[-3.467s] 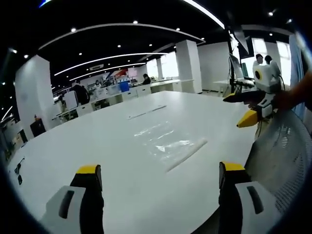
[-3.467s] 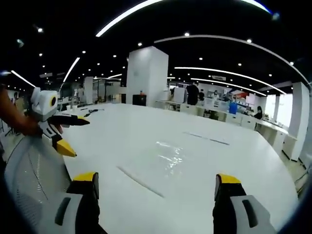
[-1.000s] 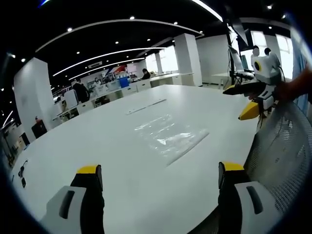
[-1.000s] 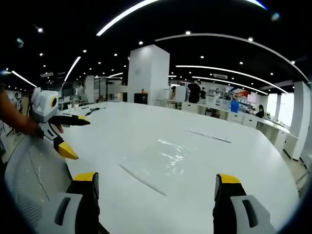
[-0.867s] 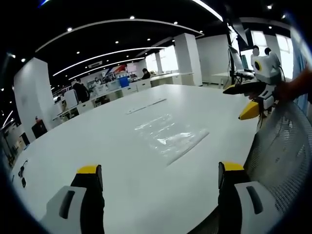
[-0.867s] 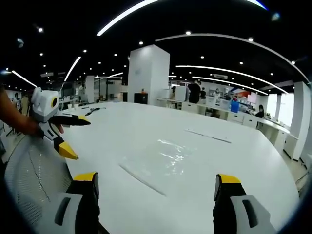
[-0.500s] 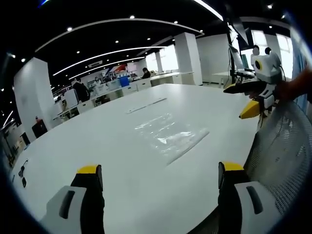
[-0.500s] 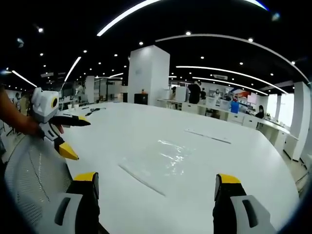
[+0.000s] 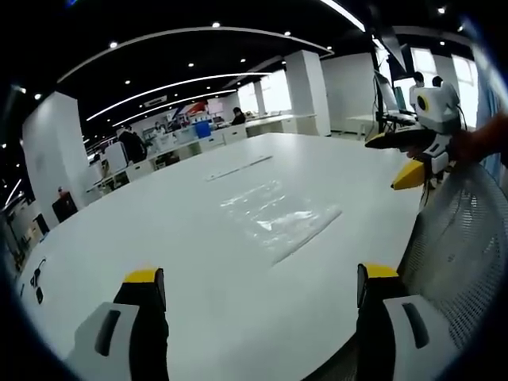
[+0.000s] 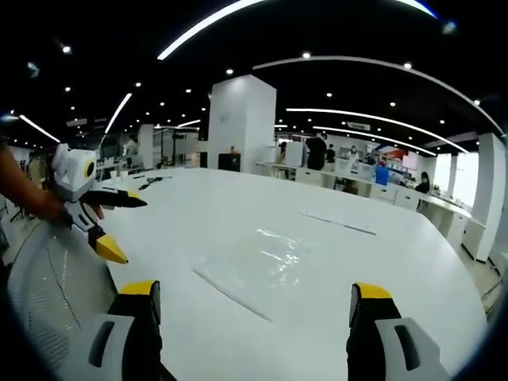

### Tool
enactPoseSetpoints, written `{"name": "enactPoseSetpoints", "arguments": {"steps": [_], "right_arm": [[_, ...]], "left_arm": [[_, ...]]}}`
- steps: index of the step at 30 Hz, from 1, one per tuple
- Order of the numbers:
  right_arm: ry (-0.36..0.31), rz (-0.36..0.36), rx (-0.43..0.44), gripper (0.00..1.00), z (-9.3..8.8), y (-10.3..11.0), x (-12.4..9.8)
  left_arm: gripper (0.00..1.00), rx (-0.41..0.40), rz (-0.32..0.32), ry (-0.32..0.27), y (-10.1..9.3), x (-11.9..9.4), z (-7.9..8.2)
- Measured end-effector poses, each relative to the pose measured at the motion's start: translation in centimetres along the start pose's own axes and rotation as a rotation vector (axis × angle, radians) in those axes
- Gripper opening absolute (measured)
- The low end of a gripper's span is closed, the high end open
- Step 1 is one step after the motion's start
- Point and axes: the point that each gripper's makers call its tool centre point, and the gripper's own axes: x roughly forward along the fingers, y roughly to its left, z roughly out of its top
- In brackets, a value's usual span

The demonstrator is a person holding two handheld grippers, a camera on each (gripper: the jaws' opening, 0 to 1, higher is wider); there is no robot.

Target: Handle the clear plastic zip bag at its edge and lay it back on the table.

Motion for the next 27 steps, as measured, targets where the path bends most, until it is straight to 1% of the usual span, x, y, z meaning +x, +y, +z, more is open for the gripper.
{"name": "enactPoseSetpoints", "arguments": {"steps": [16,22,27], "right_arm": [[0.008,0.0,-0.013,1.0,-0.13,0.07,0.01],[0.013,0.007,-0.017,1.0,-0.27,0.14,0.08],[0.011,0.002,-0.018,1.0,-0.09,0.17,-0.03]], "left_arm": [[0.99,0.01,-0.002,0.002,-0.23,-0.06,0.09],[0.99,0.01,0.002,0.003,-0.01,-0.06,-0.08],[0.99,0.01,0.001,0.003,-0.08,-0.08,-0.07]]}}
